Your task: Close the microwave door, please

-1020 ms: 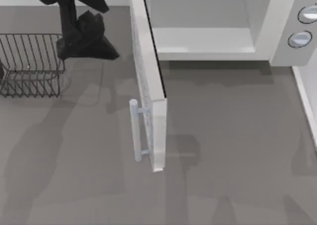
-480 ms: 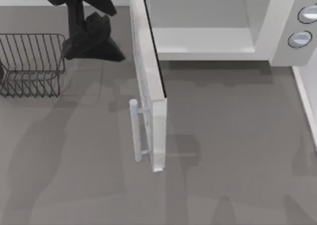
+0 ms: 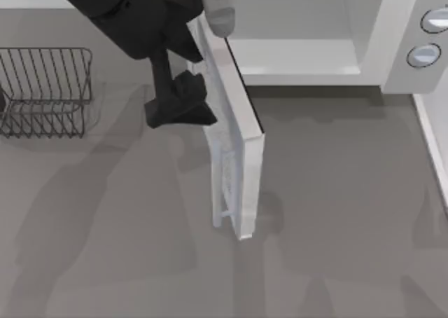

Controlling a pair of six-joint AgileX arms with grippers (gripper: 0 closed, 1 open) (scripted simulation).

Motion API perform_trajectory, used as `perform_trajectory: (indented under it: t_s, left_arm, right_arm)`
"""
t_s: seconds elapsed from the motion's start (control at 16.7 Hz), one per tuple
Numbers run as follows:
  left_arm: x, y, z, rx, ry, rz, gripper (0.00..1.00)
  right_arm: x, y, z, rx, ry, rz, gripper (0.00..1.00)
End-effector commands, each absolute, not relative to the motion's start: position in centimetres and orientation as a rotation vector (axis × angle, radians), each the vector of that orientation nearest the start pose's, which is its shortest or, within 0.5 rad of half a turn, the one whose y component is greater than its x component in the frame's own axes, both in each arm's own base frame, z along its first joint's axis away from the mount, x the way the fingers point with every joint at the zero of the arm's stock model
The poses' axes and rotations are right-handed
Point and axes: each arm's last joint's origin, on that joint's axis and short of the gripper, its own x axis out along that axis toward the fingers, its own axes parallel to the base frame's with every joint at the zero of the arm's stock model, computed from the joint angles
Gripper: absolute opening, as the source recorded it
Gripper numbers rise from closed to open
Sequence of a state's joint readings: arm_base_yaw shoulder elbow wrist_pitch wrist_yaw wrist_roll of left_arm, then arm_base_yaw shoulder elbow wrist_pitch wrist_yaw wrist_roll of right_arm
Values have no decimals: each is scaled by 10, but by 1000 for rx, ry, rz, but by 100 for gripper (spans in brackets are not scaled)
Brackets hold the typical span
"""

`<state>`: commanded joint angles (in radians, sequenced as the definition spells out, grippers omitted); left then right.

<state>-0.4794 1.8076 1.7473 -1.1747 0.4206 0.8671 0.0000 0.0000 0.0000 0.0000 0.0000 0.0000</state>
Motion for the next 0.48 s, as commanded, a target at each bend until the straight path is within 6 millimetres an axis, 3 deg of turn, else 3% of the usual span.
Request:
perform_trajectory:
  t_s: [0.3,0.48]
  left_arm:
    - [322,-179,307,728,856,-1272,100]
    - [322,-179,307,728,856,-1272,77]
  right_arm:
    - [106,-1,160,0,0,0,100]
    - [106,-1,160,0,0,0,100]
